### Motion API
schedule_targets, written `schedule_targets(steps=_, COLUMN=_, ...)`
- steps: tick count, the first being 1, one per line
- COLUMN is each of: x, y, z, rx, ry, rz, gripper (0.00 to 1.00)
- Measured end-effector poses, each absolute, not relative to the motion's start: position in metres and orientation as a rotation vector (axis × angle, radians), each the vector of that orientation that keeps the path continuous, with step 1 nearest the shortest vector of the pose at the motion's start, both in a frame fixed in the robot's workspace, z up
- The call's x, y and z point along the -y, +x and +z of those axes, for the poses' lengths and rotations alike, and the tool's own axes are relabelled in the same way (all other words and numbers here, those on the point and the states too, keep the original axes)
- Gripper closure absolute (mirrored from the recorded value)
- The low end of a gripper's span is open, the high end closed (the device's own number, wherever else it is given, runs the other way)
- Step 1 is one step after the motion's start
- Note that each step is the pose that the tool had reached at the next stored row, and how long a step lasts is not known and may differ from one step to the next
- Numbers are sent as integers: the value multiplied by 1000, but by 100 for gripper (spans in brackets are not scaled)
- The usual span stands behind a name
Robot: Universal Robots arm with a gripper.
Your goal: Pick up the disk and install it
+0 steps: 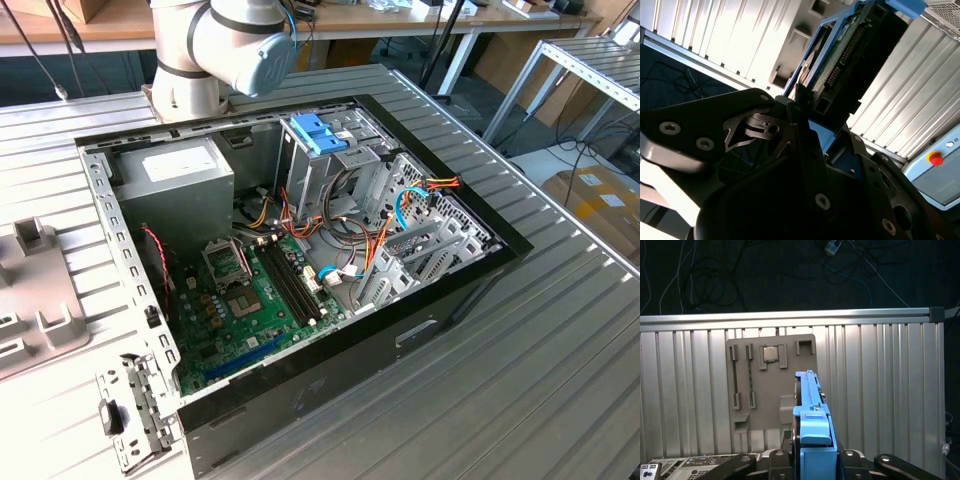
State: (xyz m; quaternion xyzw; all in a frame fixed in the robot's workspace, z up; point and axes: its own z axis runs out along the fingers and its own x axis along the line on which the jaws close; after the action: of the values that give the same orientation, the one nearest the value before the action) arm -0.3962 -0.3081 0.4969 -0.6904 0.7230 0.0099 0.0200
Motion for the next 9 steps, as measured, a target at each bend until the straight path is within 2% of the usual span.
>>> schedule_targets(steps=9, x=310, y=-391, z=497, rx=-2243, ry=-2142, rz=31, gripper=63)
